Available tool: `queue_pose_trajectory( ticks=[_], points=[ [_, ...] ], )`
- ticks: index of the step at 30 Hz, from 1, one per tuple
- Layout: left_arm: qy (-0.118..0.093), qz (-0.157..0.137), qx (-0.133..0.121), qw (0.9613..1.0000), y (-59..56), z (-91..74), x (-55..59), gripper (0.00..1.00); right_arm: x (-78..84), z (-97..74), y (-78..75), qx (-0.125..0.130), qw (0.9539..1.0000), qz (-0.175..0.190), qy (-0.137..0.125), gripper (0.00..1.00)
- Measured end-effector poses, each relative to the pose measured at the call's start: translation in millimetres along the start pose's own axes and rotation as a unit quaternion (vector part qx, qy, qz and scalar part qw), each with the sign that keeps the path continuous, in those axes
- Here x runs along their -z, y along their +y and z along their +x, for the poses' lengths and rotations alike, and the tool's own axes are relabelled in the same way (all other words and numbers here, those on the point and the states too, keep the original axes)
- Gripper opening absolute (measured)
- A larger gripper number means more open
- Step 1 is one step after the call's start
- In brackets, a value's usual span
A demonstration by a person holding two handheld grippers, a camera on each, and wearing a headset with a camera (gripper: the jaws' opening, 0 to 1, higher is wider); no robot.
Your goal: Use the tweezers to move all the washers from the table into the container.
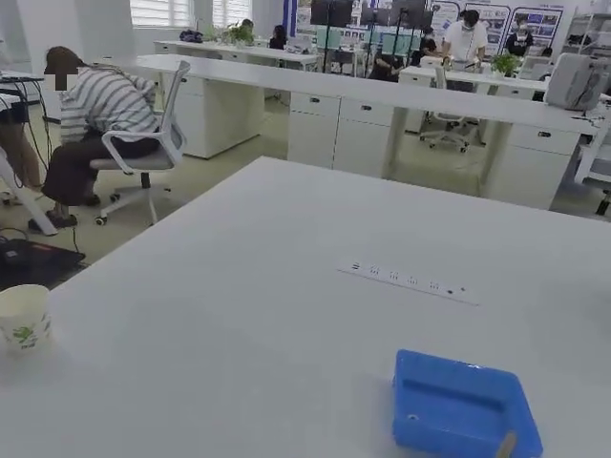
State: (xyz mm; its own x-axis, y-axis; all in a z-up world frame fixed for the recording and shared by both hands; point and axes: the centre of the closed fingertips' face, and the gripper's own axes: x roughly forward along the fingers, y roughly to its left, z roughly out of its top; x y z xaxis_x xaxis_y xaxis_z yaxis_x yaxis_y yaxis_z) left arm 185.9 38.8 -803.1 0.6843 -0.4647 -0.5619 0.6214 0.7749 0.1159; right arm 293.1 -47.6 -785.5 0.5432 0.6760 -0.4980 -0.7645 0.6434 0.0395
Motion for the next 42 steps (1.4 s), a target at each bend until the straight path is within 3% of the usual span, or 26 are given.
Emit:
queue_pose_trajectory(
  ticks=[22, 26, 42],
  points=[
    [-0.002, -0.002, -0.001, 1.0, 0.9, 0.5, -0.6, 0.92, -32.5, -9.7, -5.7, 0.004, 0.9997, -0.012, -0.018, 0.0],
    [-0.011, -0.003, -0.004, 0.9999, 1.8, -0.7, -3.7, 0.92, -33.9, -8.8, -5.4, 0.003, 0.9997, -0.015, -0.019, 0.0],
    [0.0, -0.002, -0.003, 1.0, 1.6, 1.2, 0.4, 0.91, -47.6, 5.3, -17.5, 0.004, 0.9996, -0.016, -0.025, 0.0]
  ],
)
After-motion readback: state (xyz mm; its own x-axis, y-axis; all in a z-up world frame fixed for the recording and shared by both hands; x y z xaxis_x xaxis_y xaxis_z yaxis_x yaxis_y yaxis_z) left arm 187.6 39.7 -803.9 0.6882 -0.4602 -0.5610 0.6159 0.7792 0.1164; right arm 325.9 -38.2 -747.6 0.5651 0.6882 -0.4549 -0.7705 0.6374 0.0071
